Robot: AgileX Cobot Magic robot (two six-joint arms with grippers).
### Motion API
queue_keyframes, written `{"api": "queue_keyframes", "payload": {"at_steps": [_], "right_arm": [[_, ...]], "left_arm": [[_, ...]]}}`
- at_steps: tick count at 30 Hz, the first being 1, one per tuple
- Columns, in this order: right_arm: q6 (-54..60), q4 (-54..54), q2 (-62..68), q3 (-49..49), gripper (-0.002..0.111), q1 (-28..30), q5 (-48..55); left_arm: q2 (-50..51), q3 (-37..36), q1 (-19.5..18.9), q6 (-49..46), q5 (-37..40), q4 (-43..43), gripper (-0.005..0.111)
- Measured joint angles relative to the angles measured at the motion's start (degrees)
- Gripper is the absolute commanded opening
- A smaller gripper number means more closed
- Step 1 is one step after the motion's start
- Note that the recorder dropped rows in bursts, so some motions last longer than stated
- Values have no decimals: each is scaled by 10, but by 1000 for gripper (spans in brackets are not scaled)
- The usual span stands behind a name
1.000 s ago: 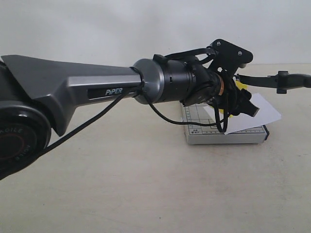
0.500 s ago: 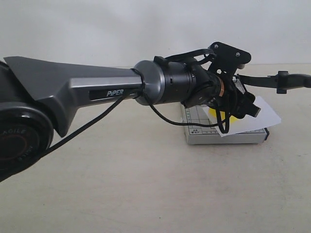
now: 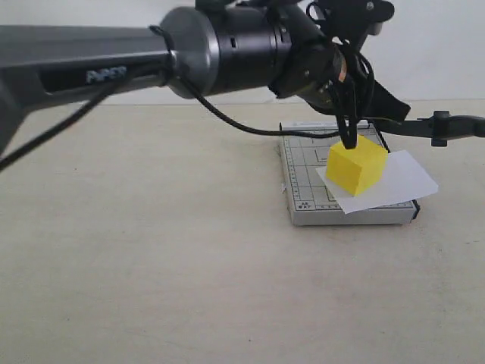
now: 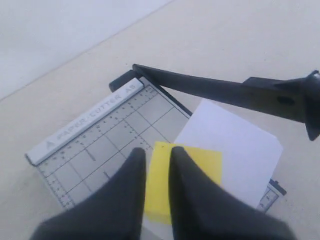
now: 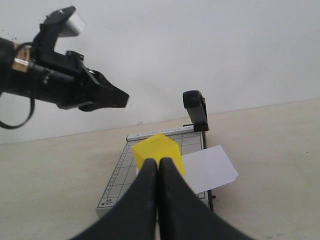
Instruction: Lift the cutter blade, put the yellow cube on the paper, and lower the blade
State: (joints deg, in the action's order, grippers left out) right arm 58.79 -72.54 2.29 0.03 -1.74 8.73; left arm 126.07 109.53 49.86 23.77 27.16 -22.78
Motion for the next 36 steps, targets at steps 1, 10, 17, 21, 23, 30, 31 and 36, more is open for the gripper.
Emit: {"api": "queue_keyframes", "payload": {"at_steps": [1, 10, 17, 21, 23, 30, 31, 36], "right_arm": [[0, 0, 0, 0, 0, 0, 0], [0, 0, 0, 0, 0, 0, 0], [0, 0, 0, 0, 0, 0, 0], [0, 0, 0, 0, 0, 0, 0], [0, 0, 0, 0, 0, 0, 0], [0, 0, 0, 0, 0, 0, 0], [0, 0, 0, 0, 0, 0, 0], [0, 0, 0, 0, 0, 0, 0]], "left_arm": [[-13, -4, 0, -5, 12, 1, 5], [-182, -183, 0, 1, -23, 6, 4], [-379, -441, 0, 37, -219, 6, 4], [-476, -569, 0, 39, -281, 6, 4], [-521, -629, 0, 40, -308, 7, 4], [-659, -807, 0, 42, -422, 67, 4], [-675, -829, 0, 40, -435, 81, 4], [-771, -953, 0, 15, -478, 135, 4]]}}
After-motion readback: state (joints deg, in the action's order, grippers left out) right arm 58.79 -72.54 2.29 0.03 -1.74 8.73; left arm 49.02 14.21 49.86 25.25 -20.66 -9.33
